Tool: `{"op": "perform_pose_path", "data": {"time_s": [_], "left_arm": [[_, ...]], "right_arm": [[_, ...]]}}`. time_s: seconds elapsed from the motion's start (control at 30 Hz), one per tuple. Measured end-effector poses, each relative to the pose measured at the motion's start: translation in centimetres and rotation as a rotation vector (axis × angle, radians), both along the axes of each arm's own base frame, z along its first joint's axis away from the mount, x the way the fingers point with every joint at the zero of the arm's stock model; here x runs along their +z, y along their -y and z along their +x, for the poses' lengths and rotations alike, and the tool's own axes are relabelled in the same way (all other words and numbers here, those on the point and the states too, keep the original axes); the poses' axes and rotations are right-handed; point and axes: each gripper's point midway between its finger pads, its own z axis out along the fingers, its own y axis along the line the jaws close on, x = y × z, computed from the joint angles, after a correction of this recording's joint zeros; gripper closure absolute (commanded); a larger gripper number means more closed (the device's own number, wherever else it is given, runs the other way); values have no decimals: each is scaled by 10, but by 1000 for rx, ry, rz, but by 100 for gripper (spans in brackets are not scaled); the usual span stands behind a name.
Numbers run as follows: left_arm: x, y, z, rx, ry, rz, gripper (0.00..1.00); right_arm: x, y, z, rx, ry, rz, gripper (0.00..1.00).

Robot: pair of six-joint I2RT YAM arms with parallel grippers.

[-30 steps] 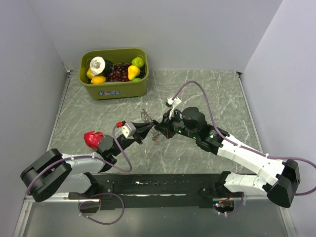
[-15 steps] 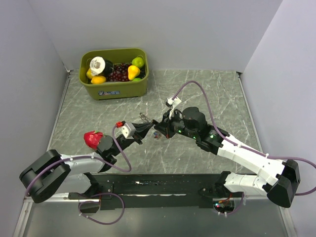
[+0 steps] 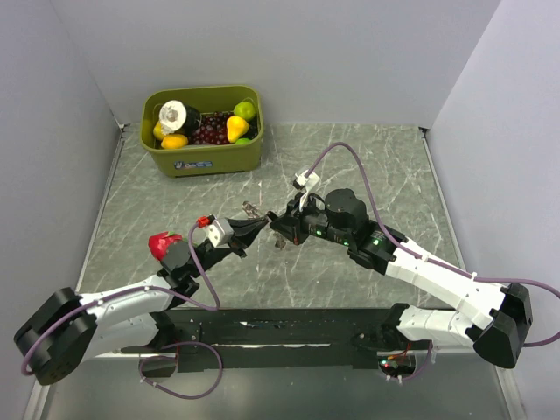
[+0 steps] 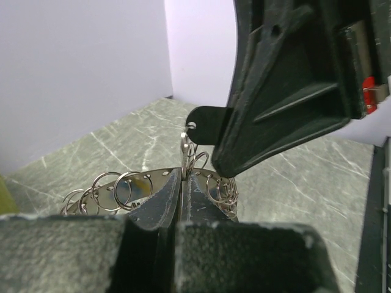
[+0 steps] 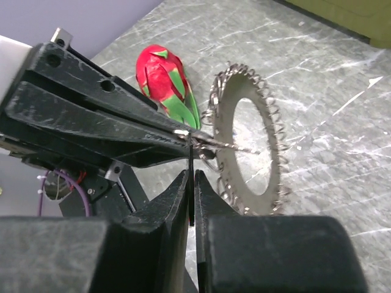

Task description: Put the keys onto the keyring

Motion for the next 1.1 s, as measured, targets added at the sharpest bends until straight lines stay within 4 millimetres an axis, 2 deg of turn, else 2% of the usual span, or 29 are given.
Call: {"op": "perform_pose_path", "data": {"time_s": [0.37, 0.83, 0.93, 1.1], "left_arm": [[4, 1, -12, -61, -32, 98, 99], [9, -7, -35, -118, 1, 139, 99], [13, -9, -37, -119, 14, 128, 99], [9, -11, -39, -118, 12, 129, 99]], "right_arm": [[2, 5, -3, 19, -29, 15, 100], [-13, 18, 0, 28, -99, 26, 100], [-15, 16, -5, 62, -102, 32, 100], [-18, 12, -17, 140, -104, 40, 100]]}}
